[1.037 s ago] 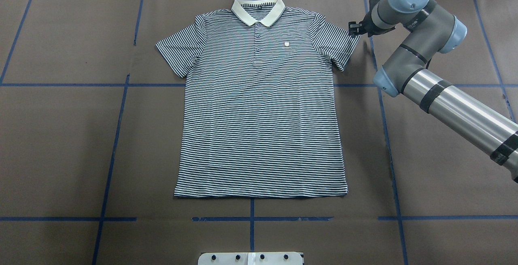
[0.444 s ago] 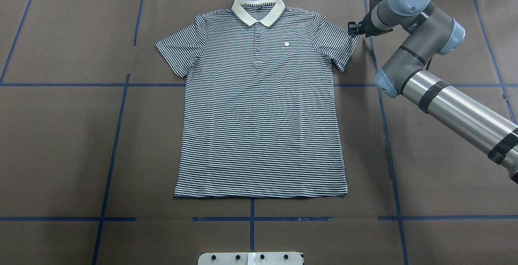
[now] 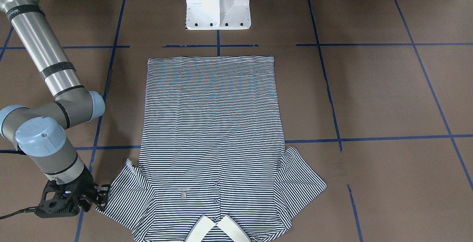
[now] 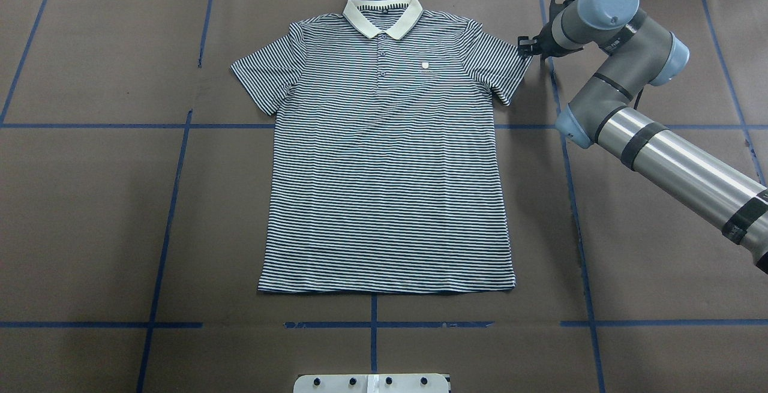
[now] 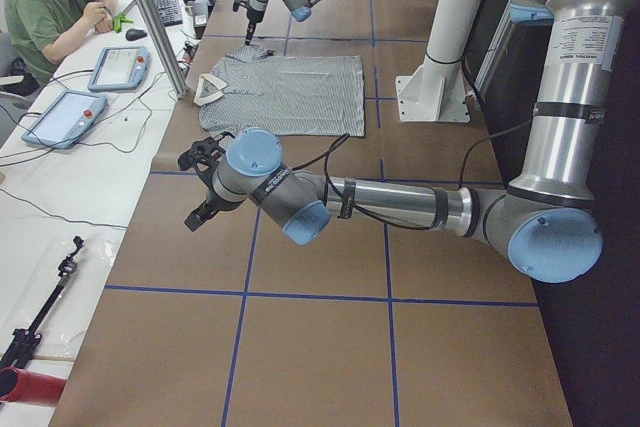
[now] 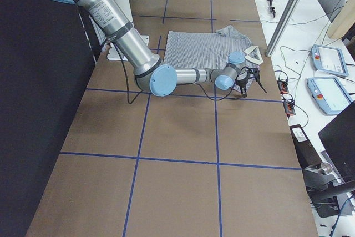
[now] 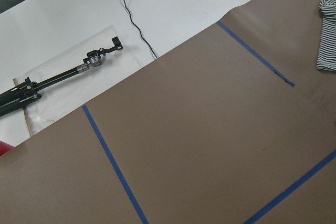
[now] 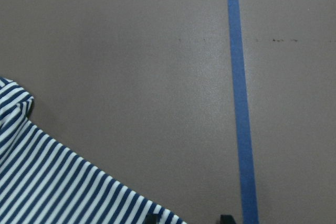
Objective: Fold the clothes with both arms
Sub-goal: 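Move the right gripper toward the sleeve nearest it, then fold the sleeve nearest the right gripper inward onto the shirt body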
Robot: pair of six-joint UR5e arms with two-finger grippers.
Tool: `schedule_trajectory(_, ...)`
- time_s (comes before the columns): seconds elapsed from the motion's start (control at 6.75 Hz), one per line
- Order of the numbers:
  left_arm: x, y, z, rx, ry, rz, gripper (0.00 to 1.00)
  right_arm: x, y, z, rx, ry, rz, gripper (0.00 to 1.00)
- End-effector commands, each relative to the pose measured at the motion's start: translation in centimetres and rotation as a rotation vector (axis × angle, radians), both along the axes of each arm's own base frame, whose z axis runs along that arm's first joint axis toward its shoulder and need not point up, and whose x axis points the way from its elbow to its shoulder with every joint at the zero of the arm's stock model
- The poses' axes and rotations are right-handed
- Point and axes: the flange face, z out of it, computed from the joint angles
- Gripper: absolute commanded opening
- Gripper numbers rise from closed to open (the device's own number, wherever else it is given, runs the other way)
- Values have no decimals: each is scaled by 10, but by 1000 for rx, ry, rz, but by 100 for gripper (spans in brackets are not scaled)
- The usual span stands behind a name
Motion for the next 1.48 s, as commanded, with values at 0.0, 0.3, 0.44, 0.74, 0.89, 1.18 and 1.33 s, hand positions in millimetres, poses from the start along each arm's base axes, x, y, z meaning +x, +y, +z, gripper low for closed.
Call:
schedule_trajectory(0.0,0,0,-1,3,0,0,100,-5,1,-4,-13,-14,12,42)
schedule_trajectory(0.3,0,0,0,1,0,0,100,-8,0,-9,-11,-19,13,22)
schedule_trajectory(0.44,0,0,0,1,0,0,100,-8,1,-9,-12,-19,16,0)
schedule_trajectory(0.74,1,1,1,6,0,2,100,-5,0,-17,3,-15,29,0)
schedule_trajectory(0.89,1,1,1,6,0,2,100,-5,1,-44,-2,-17,33,0)
schedule_trajectory(1.18,2,0,3,2,1,2,100,-26,12,-118,-58,43,132,0)
schedule_trajectory(1.33,2,0,2,3,1,2,100,-68,22,-156,-81,78,199,0)
